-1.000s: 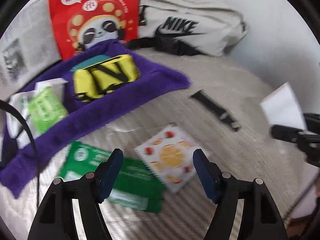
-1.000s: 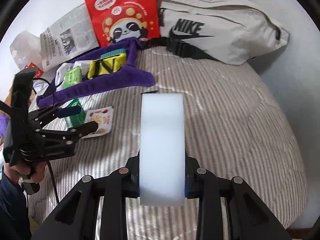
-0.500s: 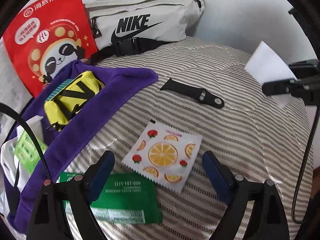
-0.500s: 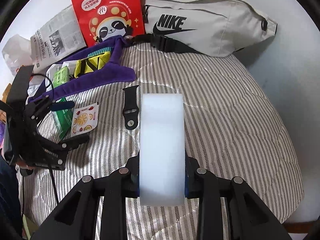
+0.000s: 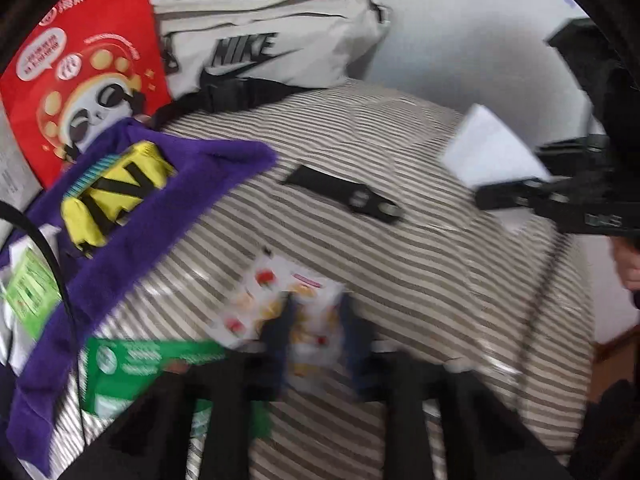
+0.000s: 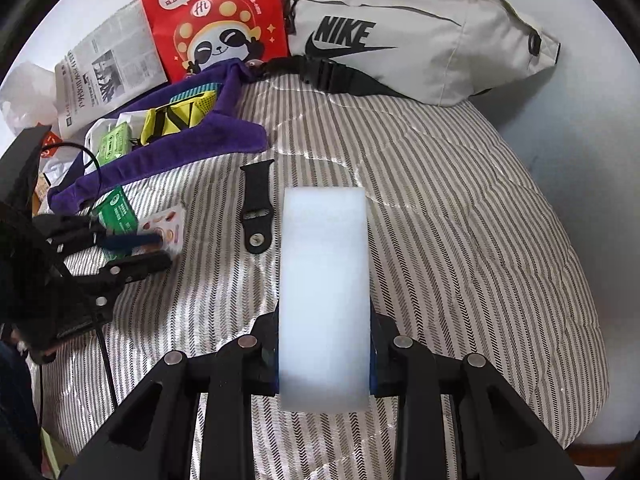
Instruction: Organize soft objects
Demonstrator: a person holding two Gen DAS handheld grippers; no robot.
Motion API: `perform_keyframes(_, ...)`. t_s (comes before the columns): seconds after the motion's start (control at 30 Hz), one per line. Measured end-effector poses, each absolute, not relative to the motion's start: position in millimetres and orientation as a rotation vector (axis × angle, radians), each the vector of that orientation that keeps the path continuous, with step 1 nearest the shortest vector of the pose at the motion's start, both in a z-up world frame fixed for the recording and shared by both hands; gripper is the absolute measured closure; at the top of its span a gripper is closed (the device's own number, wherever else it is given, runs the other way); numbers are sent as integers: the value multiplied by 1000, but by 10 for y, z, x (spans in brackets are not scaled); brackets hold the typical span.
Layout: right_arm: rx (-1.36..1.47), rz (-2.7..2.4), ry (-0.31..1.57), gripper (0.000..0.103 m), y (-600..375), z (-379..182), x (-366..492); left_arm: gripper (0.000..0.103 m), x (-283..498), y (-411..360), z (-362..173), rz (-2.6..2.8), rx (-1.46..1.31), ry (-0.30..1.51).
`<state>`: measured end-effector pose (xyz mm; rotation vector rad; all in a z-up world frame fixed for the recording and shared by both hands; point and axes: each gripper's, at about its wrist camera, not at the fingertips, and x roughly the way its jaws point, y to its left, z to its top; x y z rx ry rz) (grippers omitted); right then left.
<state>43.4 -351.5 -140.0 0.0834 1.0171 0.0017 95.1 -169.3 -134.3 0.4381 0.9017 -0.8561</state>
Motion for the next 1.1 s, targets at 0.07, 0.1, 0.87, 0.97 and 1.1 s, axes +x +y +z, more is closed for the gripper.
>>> perform_keyframes(0.07, 77, 6, 1014, 73, -3484, -1382, 426, 97, 898, -1665, -1340, -850, 435, 906)
perform_keyframes(0.1, 74, 10, 1013, 73, -3462, -1375, 425, 97, 870, -1645, -1336, -850, 433, 901)
perform_keyframes(0.87, 71, 61, 1013, 73, -3329, -1353, 419, 34, 1040, -988, -1205, -520, 309, 805)
perform_keyframes(0.97, 64, 68, 1020, 73, -3304, -1377, 432, 29, 1124, -935, -1193, -513, 292, 805)
perform_keyframes(1.1, 70, 76, 1032, 73, -3291, -1416, 455, 29, 1264, -1032, -1316, -471, 313, 853)
